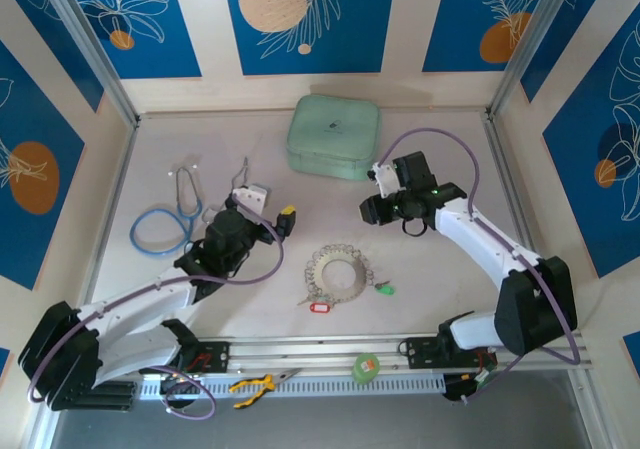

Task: Put the keys on the keyring

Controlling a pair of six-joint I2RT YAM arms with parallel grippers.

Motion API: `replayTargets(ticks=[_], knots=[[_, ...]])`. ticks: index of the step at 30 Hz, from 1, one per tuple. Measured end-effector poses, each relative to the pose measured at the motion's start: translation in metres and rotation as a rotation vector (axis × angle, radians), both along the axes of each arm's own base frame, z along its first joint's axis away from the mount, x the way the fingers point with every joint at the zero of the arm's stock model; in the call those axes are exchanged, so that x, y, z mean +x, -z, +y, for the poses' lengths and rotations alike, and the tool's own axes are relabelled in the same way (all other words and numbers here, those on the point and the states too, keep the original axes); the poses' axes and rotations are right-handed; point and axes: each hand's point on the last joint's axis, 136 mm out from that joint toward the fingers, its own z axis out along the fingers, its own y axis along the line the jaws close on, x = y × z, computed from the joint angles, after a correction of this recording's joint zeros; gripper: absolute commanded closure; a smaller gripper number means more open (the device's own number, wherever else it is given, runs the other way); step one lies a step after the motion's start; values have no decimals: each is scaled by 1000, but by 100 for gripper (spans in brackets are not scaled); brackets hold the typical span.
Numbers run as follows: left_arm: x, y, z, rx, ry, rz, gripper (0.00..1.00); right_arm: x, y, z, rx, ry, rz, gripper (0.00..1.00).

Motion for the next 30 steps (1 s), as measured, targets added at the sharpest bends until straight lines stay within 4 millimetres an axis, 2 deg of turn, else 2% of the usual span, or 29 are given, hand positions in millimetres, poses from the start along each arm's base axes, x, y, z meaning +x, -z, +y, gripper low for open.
replayTargets(ticks=[3,6,9,13,17,23,30], knots=[[-4,11,1,3,12,10,2,3,-2,-8,-30,-104,-132,65],[-9,23,1,5,28,31,3,-18,25,-13,-70,-290,-178,63],[-11,29,-3,-19,49,42,5,-42,55,-17,-120,-461,-152,62],[-12,36,-10,-40,78,55,5,-56,76,-23,-161,-630,-136,62],[-13,34,-14,-52,97,50,6,-74,95,-22,-180,-774,-78,63],[-14,31,-17,-72,116,42,7,-85,112,-12,-187,-904,-26,63],[-13,30,-18,-76,116,38,7,-86,123,-8,-185,-947,15,65]])
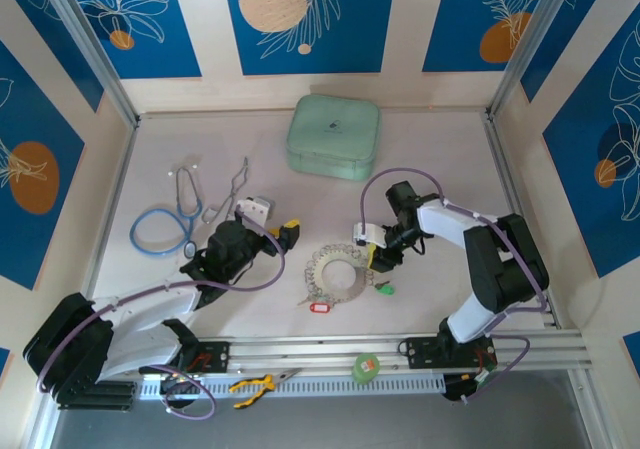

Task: Put the keys on the keyring

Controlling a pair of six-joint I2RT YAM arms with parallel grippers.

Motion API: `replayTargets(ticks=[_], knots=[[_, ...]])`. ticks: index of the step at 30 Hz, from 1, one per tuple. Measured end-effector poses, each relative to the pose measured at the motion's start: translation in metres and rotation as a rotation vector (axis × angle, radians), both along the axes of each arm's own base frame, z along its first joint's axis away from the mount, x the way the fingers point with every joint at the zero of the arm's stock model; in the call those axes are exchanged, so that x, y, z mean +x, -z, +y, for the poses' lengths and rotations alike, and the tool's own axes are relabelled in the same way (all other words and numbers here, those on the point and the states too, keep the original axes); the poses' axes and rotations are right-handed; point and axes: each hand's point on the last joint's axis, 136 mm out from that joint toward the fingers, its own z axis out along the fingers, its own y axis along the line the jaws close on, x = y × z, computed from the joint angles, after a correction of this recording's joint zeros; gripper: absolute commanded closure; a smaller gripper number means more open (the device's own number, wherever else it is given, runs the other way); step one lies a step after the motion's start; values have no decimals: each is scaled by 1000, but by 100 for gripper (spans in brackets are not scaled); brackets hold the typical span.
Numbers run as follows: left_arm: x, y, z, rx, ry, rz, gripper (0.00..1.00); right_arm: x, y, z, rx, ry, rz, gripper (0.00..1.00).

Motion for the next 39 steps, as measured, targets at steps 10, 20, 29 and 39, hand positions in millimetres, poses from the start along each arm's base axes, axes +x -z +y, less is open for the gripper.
replayTargets(ticks=[10,20,29,39], knots=[[0,-1,0,-2,0,-2,8,1,6,1,-28,-19,9,66],[0,-1,0,-1,0,-2,9,-4,6,3,-46,-48,26,71],[0,1,0,1,0,0,9,-8,6,3,-49,-64,36,77],[0,1,0,1,0,0,9,-10,6,5,-46,-76,37,83]])
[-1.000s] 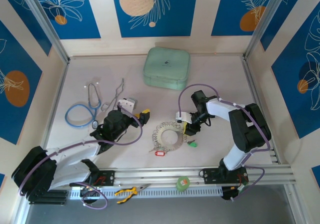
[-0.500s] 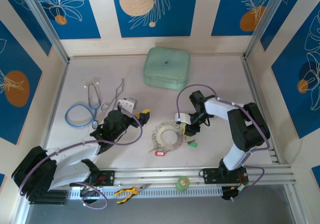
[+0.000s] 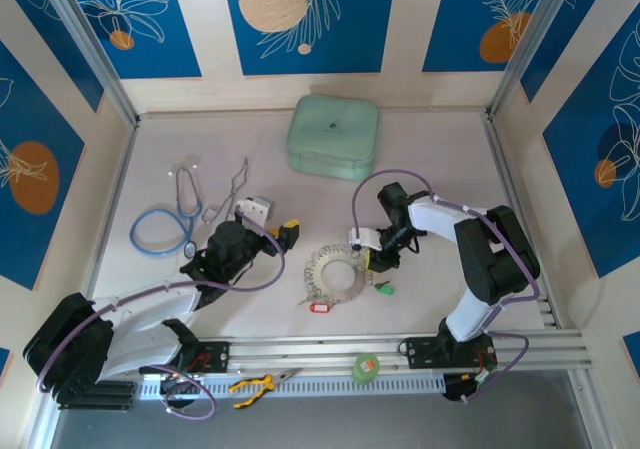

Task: Put the keys on the keyring

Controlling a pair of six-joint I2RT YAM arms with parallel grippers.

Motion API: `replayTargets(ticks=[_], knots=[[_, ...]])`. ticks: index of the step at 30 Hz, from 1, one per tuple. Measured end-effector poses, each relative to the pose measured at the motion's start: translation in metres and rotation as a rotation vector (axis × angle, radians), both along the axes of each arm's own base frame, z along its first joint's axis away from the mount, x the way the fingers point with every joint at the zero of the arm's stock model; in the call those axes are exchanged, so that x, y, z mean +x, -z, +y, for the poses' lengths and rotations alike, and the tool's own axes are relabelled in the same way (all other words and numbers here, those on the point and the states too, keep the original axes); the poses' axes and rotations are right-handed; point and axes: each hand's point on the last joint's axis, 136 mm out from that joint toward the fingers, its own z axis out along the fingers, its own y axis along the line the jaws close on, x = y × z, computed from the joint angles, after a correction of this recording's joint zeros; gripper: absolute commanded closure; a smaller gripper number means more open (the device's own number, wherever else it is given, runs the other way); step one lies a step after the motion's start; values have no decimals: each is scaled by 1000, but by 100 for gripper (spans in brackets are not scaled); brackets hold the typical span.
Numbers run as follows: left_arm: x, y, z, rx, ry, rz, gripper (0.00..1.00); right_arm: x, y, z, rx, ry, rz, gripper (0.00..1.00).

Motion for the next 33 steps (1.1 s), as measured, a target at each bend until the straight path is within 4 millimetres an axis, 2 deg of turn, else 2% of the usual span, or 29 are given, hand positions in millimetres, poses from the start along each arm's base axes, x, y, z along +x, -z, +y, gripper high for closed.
replayTargets(ticks=[10,15,19,27,33], knots=[[0,0,0,0,0,0,9,-2,-1,2,2,-11,-5,100],[0,0,0,1,0,0,10,-8,-8,5,13,-33,-45,100],[-2,-4,2,-4,0,-5,11,-17,-20,12,42,-69,-124,100],[-10,-18,8,2,9,-36,17,-37,-51,39,162,-117,-289,100],[-24,-24,6,42,87,-58,17,-45,-77,58,275,-122,-348,100]])
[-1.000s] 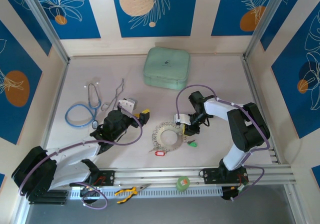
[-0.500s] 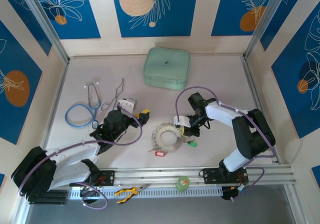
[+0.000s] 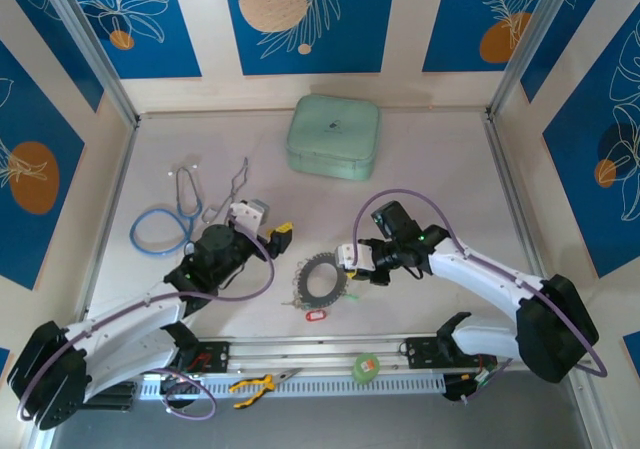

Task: Put the keys on the keyring

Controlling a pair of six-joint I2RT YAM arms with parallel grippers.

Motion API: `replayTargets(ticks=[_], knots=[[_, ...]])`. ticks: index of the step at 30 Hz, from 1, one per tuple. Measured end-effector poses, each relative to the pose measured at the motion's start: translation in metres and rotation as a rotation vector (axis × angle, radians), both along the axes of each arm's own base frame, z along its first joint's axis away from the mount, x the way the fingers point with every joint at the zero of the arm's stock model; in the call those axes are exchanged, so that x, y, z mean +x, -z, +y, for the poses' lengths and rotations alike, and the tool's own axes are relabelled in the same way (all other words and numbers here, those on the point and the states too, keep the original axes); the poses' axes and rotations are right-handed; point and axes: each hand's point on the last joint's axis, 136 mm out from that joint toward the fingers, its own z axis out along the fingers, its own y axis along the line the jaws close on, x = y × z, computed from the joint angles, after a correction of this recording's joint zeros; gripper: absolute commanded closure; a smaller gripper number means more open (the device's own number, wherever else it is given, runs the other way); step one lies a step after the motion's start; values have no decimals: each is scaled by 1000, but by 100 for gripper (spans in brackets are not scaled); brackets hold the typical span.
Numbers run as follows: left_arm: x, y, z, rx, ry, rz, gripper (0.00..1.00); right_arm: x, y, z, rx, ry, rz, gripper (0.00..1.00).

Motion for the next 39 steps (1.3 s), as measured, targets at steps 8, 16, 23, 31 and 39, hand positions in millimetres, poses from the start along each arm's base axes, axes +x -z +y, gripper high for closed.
replayTargets(ticks=[8,16,23,31,39], knots=[[-23,10,-22,136,220,23,39,-18,-23,31,129,-77,-7,100],[-68,18,-45,237,549,16,66,-25,-38,57,230,-123,-33,100],[-95,19,-58,234,727,-13,66,-19,-50,67,284,-101,-49,100],[-108,43,-70,270,823,34,72,-17,-57,70,312,-69,-32,100],[-109,44,-78,263,838,6,77,-24,-59,75,318,-71,-18,100]])
